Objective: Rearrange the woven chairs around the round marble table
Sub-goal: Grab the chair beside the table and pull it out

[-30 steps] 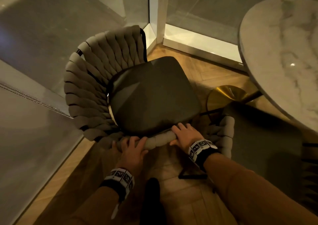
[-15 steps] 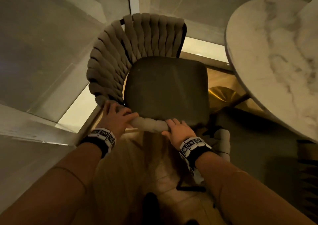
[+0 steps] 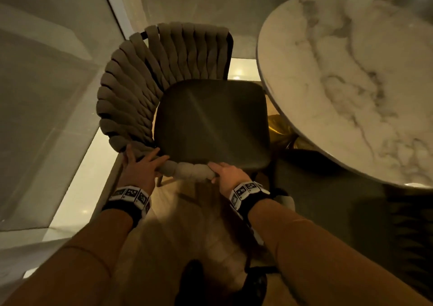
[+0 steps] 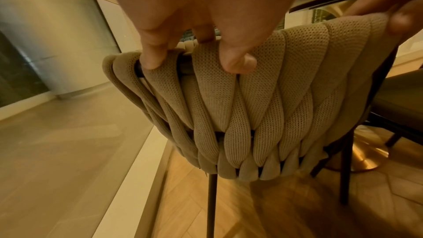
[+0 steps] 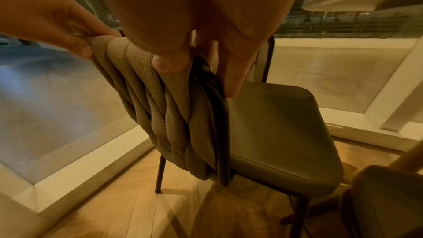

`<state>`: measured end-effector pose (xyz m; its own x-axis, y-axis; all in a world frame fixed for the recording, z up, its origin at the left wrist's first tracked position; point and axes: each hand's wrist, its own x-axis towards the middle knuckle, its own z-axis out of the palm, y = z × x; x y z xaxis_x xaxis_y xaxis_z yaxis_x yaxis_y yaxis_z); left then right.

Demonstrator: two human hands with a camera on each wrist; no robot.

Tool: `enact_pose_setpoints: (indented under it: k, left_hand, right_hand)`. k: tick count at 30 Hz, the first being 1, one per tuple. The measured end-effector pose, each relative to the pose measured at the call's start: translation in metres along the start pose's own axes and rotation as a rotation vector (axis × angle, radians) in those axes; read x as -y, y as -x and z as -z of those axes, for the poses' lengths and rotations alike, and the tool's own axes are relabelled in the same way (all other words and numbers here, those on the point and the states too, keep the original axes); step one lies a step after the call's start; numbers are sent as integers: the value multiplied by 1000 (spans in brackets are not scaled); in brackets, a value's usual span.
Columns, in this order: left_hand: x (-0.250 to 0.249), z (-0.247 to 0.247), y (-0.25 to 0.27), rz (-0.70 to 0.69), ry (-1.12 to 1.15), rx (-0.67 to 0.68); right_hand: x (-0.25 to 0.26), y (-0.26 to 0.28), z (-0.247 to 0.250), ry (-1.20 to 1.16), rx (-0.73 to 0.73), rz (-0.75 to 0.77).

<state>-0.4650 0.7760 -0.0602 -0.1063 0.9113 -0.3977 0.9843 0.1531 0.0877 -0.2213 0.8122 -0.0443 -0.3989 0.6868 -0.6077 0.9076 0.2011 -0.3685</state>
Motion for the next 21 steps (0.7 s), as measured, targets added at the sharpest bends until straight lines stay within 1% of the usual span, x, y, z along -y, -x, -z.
enact_pose_setpoints:
  k: [4, 6, 9, 10, 11, 12, 14, 15, 16, 17, 19, 21]
  left_hand:
    - [9, 9, -23, -45, -3, -10]
    - [12, 12, -30, -60, 8, 4]
    - [15, 13, -30, -59, 8, -7]
    - [14, 14, -27, -46, 8, -14]
    - [12, 14, -23, -23, 8, -5]
    - [7, 15, -19, 6, -3, 14]
    - [-9, 17, -12, 32, -46, 38]
    - [-19, 18, -9, 13, -54, 44]
    - [-31, 17, -7, -24, -40, 54]
    - [-44, 17, -6, -63, -11, 71]
    - [-68, 15, -7, -97, 48, 110]
    - [-88, 12, -7, -76, 45, 134]
  right_hand:
    - [7, -11, 3, -74, -56, -55]
    - [12, -14, 8, -106, -79, -37]
    - [13, -4, 24, -78, -1, -39]
    - [8, 4, 26, -54, -11, -58]
    - [-1, 15, 27, -39, -64, -80]
    - [-13, 30, 24, -30, -147, -108]
    - [-44, 67, 15, -30, -307, -204]
    - [-59, 87, 9, -43, -345, -279]
    - [-75, 106, 2, -62, -348, -362]
    - [-88, 125, -6, -99, -312, -450]
    - [-107, 153, -24, -215, -181, -589]
    - [-114, 171, -45, -300, -55, -648]
